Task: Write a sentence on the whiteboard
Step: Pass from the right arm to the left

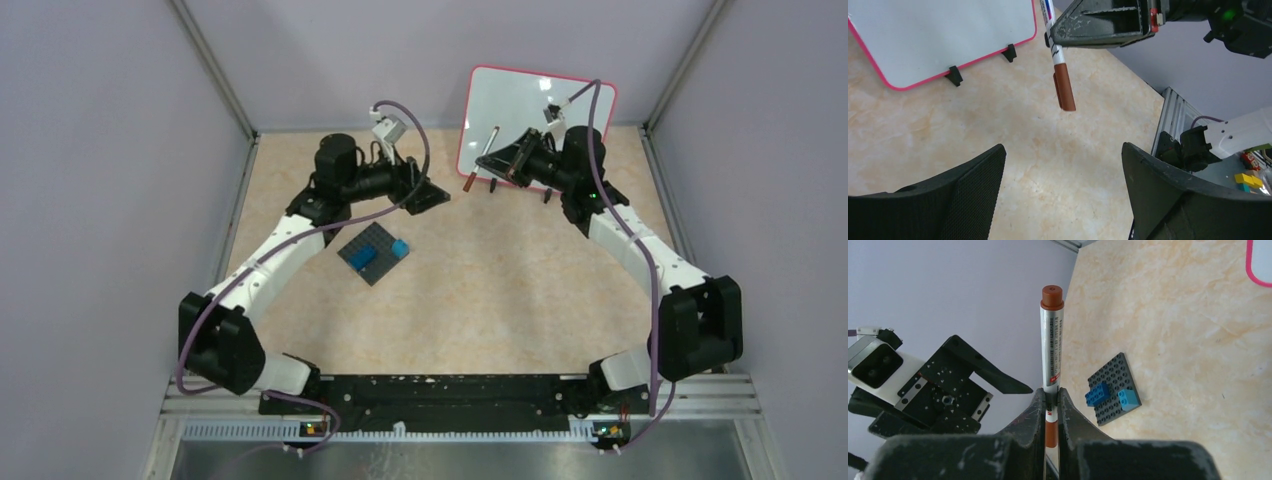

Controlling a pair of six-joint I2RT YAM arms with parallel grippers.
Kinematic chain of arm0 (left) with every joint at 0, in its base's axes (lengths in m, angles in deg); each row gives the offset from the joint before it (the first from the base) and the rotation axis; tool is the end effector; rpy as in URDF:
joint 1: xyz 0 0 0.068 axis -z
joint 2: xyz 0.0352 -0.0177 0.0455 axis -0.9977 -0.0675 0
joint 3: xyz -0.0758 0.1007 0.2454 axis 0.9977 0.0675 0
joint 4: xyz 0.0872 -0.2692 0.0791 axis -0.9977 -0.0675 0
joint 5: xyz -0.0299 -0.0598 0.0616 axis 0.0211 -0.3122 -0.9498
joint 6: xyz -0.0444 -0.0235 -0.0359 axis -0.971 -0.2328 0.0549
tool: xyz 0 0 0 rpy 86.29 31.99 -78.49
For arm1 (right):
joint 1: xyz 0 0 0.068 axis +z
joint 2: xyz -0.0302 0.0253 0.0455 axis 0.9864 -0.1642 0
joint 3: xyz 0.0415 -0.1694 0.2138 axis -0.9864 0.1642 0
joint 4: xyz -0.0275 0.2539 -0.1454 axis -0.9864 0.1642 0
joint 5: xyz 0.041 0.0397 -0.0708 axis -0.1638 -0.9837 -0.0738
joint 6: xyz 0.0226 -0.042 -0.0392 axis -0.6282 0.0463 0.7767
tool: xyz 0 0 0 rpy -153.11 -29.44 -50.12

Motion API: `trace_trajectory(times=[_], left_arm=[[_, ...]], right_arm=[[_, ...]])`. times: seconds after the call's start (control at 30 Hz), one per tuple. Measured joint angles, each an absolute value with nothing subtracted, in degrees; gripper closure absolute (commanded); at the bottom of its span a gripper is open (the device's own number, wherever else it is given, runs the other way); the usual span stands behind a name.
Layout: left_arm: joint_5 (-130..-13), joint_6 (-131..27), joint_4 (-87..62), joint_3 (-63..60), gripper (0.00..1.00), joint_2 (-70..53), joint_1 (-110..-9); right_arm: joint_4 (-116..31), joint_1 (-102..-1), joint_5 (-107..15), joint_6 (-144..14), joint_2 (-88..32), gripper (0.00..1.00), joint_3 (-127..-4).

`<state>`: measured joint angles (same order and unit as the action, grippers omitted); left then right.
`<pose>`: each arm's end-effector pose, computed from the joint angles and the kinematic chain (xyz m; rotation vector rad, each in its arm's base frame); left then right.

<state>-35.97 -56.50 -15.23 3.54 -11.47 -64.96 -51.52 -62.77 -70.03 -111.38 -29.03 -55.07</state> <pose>0.3205 -0.1587 0.3579 0.6513 1.7504 -1.1418 0.3555 0.1394 0.3393 0.1393 1.8943 1.3495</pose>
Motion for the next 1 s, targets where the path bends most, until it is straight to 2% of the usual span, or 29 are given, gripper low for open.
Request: trace_trajectory(times=[0.3, 0.63, 0.73, 0.9, 1.0], left_arm=[[-41.7, -60.6, -11.7, -0.7, 0.23, -22.8, -57.1], [-52.9, -54.3, -16.6, -8.3, 0.49, -26.2, -51.5], [-54.6, -53.3, -18.3, -9.7, 0.51, -27.3, -51.1], [-56.5, -52.4, -20.4, -9.9, 0.49, -28.5, -51.2], [-56.9, -52.1, -21.3, -9.9, 0.58, -28.6, -51.2]], right_arm=[[-49.5, -61.5, -67.1, -115.1, -29.1, 1.0, -54.4], [-44.6, -59.2, -63.5, -114.4, -30.0, 1.0, -54.6], [-43.5, -59.2, -62.8, -114.1, -30.0, 1.0, -54.6], [-42.6, -59.2, -62.0, -113.7, -30.0, 1.0, -55.0], [-42.5, -59.2, -61.8, -113.7, -30.0, 1.0, -55.3]])
